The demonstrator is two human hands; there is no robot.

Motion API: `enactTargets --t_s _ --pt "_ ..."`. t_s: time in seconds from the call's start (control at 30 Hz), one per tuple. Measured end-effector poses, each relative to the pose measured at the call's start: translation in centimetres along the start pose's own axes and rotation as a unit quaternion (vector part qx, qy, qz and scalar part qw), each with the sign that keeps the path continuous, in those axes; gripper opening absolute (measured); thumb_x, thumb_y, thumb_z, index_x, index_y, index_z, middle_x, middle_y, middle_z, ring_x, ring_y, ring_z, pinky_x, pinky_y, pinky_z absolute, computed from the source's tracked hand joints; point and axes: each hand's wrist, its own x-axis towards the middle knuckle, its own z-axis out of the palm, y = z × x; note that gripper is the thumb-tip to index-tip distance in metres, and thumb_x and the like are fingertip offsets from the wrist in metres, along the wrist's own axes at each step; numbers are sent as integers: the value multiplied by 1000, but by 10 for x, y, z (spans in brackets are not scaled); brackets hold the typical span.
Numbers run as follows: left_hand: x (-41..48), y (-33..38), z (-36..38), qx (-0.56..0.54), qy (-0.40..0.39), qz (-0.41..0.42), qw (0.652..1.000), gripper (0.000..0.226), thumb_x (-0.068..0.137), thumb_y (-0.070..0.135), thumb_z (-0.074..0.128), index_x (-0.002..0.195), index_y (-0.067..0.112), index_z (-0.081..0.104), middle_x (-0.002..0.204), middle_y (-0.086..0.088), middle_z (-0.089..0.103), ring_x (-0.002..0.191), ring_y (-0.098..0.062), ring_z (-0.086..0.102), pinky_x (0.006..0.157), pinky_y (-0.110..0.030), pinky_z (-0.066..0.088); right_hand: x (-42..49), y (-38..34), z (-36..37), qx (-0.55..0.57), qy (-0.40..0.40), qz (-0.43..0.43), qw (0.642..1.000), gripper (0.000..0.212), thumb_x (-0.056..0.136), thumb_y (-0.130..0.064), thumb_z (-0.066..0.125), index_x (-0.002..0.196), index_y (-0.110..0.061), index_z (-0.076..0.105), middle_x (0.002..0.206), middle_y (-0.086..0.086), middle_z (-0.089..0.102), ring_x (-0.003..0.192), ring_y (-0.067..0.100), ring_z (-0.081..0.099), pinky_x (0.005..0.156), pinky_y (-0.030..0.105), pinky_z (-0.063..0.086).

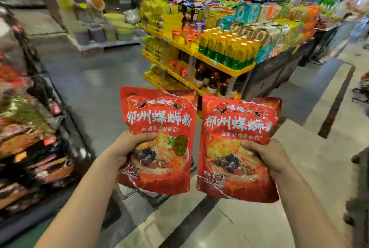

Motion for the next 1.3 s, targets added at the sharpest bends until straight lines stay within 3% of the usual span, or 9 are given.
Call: enactTargets --t_s 0.07,0.17,0.33,0.5,0.67,0.8,0.97,1.07,1.3 --pt "16 -10 -8 -25 53 -8 998 96 27 32 98 114 9 67 102 -14 77 92 -35 74 88 -49 57 44 -2 16 -8 -41 6 999 44 61 -16 92 100 -12 72 95 9 77 90 33 73 88 49 57" --pt "41 -29 -23 -48 103 -28 993 111 17 39 102 118 7 67 106 -17 76 97 -38 73 97 -56 53 101 3 48 -33 -100 31 994 67 39 -34 98 98 -12 73 96 10 77 90 34 73 87 51 57" --pt "98 -63 -50 -93 167 -55 980 113 16 41 102 118 8 67 107 -14 76 99 -37 73 98 -53 52 194 20 114 -97 -154 62 981 31 66 -9 88 92 -11 71 85 6 76 74 24 73 68 35 58" --pt "177 -101 -80 -159 223 -113 955 95 33 30 99 119 4 67 103 -18 76 91 -38 74 89 -47 56 287 51 181 -147 -208 86 963 23 71 -5 84 87 -13 70 85 5 74 73 20 70 62 28 53" --pt "250 -143 -101 -194 247 -169 934 115 13 40 101 118 8 66 103 -17 76 90 -36 74 83 -45 57 375 94 231 -194 -249 130 940 24 73 -4 82 90 -14 69 90 5 73 78 21 69 67 30 53" --pt "299 -193 -108 -201 278 -210 916 113 5 43 99 109 12 67 94 -11 78 79 -28 76 70 -36 57 434 150 258 -217 -278 169 920 20 75 -1 79 85 -14 68 83 2 71 71 17 66 63 27 51" --pt "361 -283 -105 -224 322 -281 876 80 36 29 98 108 14 67 98 -11 78 97 -36 72 95 -49 53 506 255 290 -249 -303 229 891 24 73 -4 82 93 -9 71 86 7 74 76 24 69 68 32 52" --pt "402 -342 -99 -237 337 -306 859 75 40 22 97 109 10 69 90 -13 78 86 -33 73 86 -42 56 544 324 307 -256 -308 265 877 26 72 -7 83 95 -9 71 91 11 76 80 29 71 76 38 56" --pt "479 -448 -113 -227 329 -321 859 110 3 41 100 105 11 71 96 -12 78 82 -29 76 69 -34 58 612 449 350 -266 -366 282 846 23 74 -11 83 93 -14 71 87 5 77 78 25 74 73 36 56"
